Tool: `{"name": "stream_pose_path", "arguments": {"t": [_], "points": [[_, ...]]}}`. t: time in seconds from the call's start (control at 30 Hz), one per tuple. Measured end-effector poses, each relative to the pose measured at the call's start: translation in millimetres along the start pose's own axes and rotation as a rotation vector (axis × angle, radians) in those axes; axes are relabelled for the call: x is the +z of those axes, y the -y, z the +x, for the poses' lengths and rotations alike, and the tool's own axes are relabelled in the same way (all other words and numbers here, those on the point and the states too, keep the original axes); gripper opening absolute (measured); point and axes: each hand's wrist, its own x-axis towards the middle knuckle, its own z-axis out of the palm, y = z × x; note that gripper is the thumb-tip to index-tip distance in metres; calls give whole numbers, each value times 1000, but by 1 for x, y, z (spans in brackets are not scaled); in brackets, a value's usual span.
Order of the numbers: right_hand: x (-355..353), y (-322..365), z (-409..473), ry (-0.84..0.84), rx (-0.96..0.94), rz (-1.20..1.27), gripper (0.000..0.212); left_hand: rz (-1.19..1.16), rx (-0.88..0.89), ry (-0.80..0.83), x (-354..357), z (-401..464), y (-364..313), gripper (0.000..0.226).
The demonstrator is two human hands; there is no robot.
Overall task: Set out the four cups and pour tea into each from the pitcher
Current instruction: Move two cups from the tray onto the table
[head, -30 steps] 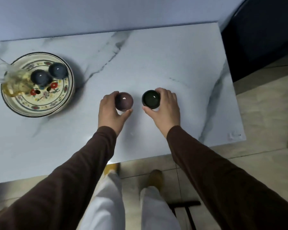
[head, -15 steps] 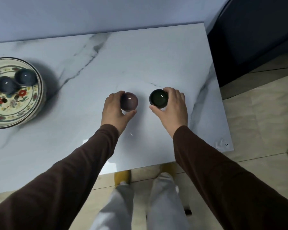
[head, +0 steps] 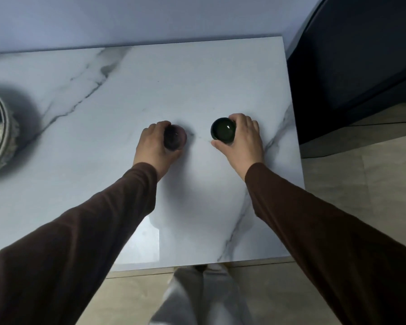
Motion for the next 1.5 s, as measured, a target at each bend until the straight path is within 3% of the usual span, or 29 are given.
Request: {"name": "stream_pose_path", "arguments": {"t": [0.4,0.6,0.7,0.8,0.93,1.5], "points": [[15,-11,9,30,-14,14,67,55,43,37,13,11,-2,68],[6,-7,3,48,-19,-62,84,51,3,63,9,4,-4,85],[-5,8,-11,-5,-82,-176,73,46,-12,31,-4,-12,2,87],[-12,33,-30,1,-188,-212,55,90,14,-3,-24,-35,17,76],[-5,79,-57,121,-286,-225,45,94,1,-44,-59,-69,47,63],[127,314,-150,247,-318,-134,38,63,-57,-167,-237,-143,238,57]]}}
